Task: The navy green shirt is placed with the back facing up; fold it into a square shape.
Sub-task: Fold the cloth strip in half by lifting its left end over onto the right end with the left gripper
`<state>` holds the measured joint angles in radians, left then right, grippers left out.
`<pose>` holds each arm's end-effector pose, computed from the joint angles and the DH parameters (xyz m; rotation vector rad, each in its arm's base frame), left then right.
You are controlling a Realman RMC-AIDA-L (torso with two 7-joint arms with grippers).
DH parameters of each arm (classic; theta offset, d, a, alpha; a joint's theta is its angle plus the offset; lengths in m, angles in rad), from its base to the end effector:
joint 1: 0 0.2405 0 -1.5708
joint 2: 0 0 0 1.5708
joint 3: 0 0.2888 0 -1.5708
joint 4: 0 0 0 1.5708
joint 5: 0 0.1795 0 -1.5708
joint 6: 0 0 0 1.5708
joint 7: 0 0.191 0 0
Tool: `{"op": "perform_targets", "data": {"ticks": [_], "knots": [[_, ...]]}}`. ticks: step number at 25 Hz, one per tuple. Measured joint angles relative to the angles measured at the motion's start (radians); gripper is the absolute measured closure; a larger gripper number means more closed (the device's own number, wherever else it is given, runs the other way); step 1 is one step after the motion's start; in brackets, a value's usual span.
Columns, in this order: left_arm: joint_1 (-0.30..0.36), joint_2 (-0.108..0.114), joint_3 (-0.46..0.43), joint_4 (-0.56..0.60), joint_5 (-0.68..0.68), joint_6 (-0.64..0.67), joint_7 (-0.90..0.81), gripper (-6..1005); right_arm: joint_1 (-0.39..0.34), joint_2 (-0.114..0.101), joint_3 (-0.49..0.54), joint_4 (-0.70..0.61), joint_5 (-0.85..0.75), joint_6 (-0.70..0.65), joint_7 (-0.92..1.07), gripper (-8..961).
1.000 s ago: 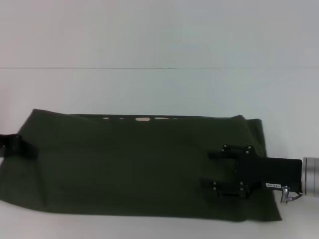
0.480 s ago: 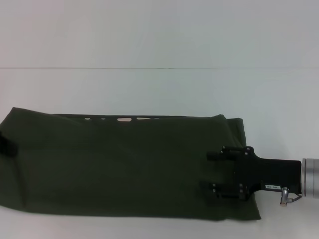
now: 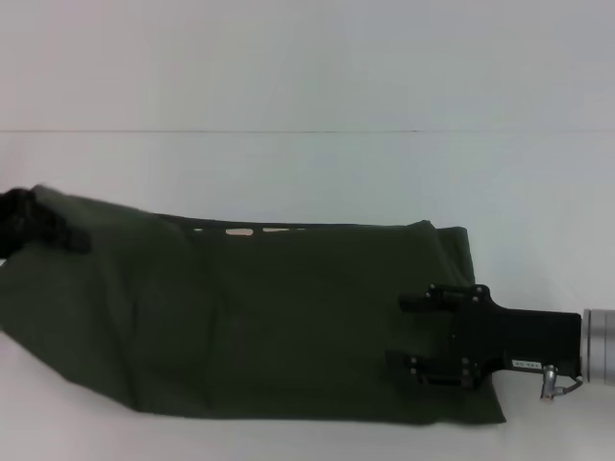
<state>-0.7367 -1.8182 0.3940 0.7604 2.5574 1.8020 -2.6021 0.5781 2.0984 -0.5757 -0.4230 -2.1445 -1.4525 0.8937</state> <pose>-0.2857 0.3773 0.0645 -2.1430 -2.0229 -0.2941 0.2627 0.3238 -0.1018 -2.7826 0.2211 0.5708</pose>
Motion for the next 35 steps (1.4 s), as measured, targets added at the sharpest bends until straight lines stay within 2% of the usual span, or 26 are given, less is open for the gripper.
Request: {"op": "perform_targets", "data": {"ticks": [2,6,9,13,14,18,21,25,30,35], "knots": [[-0.007,-0.012,-0.006,-0.009,-0.064,0.029,-0.029,880,-0.002,0.000,0.002,0.003,0.000,0.001,-0.004,205],[-0.020,-0.057,-0.001,-0.038,-0.167,0.055,-0.061,880,-0.006,0.000,0.003,0.010,0.000,0.002,-0.013,205],[-0.041,-0.105,0.000,-0.093,-0.243,0.059,-0.065,880,-0.008,0.000,0.004,0.013,0.000,0.003,-0.013,205],[-0.069,-0.183,0.003,-0.160,-0.274,0.004,-0.056,881,-0.008,0.000,0.004,0.020,0.000,0.003,-0.013,204],[-0.077,-0.216,0.006,-0.193,-0.275,-0.033,-0.044,881,-0.007,0.000,0.004,0.022,0.000,0.004,-0.013,204],[-0.080,-0.272,0.000,-0.274,-0.294,-0.138,0.006,881,-0.010,0.000,0.004,0.023,0.010,0.005,-0.013,204],[-0.054,-0.300,-0.006,-0.328,-0.369,-0.219,0.052,880,-0.012,0.000,0.004,0.023,0.013,0.005,-0.013,205],[-0.033,-0.321,-0.004,-0.376,-0.412,-0.273,0.104,880,-0.016,0.000,0.005,0.023,0.016,0.005,-0.013,205],[-0.029,-0.341,0.000,-0.409,-0.414,-0.298,0.160,880,-0.025,-0.001,0.005,0.022,0.039,0.005,-0.013,206],[-0.023,-0.345,-0.005,-0.418,-0.416,-0.333,0.227,880,-0.044,-0.003,0.005,0.014,0.050,0.006,-0.013,207]]}}
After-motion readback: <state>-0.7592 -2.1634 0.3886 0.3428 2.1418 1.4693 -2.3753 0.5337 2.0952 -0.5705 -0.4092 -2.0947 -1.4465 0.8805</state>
